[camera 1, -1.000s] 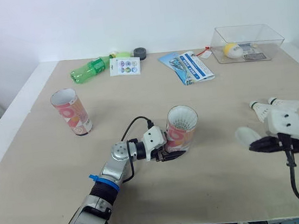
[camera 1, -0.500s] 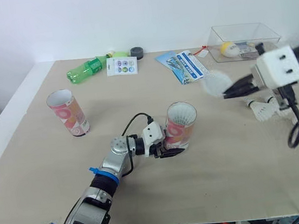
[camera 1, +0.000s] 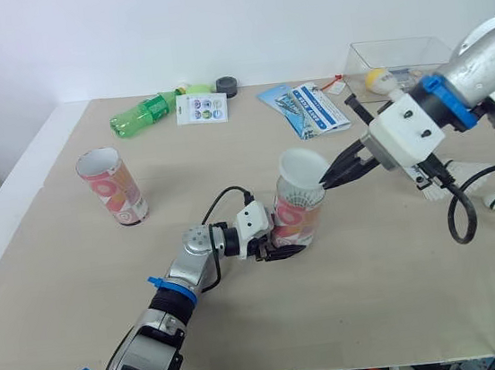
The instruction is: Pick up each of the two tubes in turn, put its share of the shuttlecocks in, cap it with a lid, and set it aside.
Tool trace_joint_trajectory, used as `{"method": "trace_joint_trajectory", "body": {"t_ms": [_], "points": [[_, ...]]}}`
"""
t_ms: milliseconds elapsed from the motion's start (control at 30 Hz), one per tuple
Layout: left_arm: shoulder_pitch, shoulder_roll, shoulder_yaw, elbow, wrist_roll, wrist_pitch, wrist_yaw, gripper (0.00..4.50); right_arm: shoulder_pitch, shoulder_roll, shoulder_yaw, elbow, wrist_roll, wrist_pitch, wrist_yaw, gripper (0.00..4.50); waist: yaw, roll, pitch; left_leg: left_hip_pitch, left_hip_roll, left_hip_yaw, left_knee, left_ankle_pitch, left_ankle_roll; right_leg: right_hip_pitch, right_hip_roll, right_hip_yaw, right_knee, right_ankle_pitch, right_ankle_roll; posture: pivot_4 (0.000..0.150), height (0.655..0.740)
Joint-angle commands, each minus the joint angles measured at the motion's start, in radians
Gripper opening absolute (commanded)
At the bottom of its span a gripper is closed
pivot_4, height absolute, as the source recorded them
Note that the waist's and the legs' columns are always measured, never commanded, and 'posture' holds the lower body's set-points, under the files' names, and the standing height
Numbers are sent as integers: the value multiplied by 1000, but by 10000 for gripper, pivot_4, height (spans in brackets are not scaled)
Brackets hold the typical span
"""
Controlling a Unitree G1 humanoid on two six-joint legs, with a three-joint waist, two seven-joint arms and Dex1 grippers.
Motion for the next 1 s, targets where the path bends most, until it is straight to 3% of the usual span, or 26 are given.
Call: {"method": "trace_joint_trajectory", "body": {"t_ms": [33, 267, 1000], "points": [[32, 22, -18, 34, 46, 36, 18, 30413, -64, 0, 41, 35, 12, -70, 42, 446, 0, 0, 0, 0, 0, 0, 0, 0, 0, 0, 0, 0, 0, 0, 0, 1500, 7400], [29, 26, -15, 34, 47, 38, 28, 30413, -114, 15, 128, 81, 33, -113, 42, 446, 0, 0, 0, 0, 1, 0, 0, 0, 0, 0, 1, 0, 0, 0, -1, 1500, 7400], [35, 21, -16, 37, 48, 40, 40, 30413, -141, -28, 190, 38, 68, -61, 42, 446, 0, 0, 0, 0, 2, 0, 0, 0, 0, -1, 1, 0, 0, 1, -2, 1500, 7400]]}}
